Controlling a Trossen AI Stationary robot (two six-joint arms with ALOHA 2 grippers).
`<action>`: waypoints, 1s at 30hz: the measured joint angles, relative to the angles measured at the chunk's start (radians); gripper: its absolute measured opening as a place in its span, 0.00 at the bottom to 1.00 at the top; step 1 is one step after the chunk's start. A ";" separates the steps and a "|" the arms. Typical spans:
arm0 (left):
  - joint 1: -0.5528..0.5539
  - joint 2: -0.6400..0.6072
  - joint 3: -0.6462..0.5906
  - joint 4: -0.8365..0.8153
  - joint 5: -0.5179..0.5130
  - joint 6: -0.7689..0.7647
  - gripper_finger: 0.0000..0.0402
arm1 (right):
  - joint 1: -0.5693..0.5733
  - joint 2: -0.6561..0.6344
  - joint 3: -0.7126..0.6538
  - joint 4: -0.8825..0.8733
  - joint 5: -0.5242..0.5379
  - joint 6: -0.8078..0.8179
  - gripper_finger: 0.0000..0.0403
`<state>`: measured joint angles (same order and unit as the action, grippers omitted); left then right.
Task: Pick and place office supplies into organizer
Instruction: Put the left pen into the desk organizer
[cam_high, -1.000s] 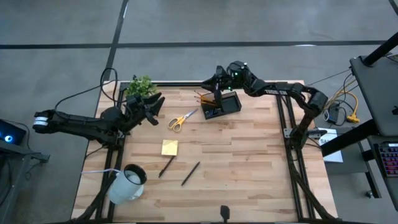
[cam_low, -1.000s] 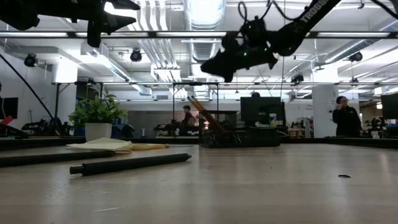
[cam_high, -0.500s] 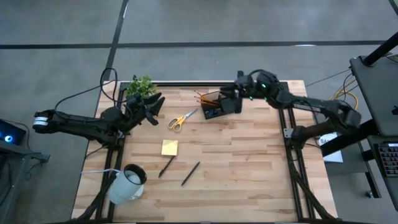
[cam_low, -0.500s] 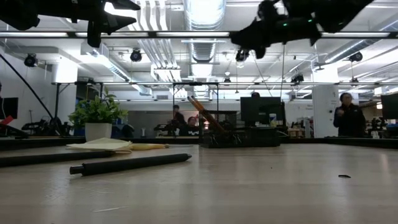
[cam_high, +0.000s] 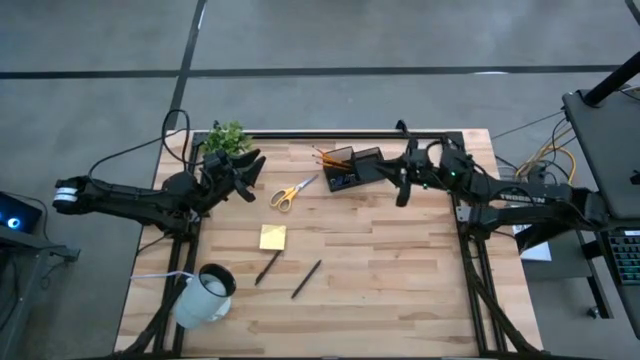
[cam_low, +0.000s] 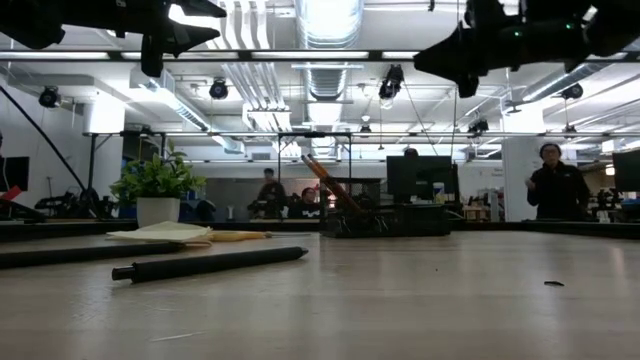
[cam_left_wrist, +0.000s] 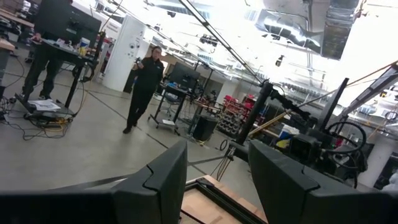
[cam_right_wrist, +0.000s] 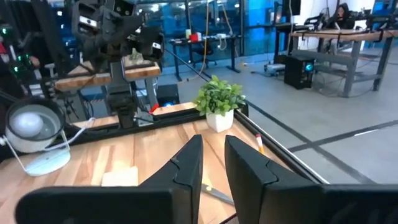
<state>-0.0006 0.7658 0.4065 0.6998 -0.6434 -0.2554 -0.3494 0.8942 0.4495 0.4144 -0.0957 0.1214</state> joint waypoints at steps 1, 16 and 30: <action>0.000 0.000 0.000 -0.001 0.000 0.000 0.39 | 0.000 -0.012 -0.018 0.014 0.001 0.011 0.14; 0.000 0.016 0.000 -0.001 0.000 0.000 0.39 | 0.000 -0.056 -0.265 0.304 0.003 0.138 0.14; 0.000 0.030 0.000 0.000 0.000 -0.002 0.39 | 0.014 -0.180 -0.321 0.375 0.021 0.175 0.14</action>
<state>-0.0003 0.7959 0.4065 0.6997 -0.6434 -0.2569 -0.3350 0.7144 0.1287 0.7895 -0.0747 0.2962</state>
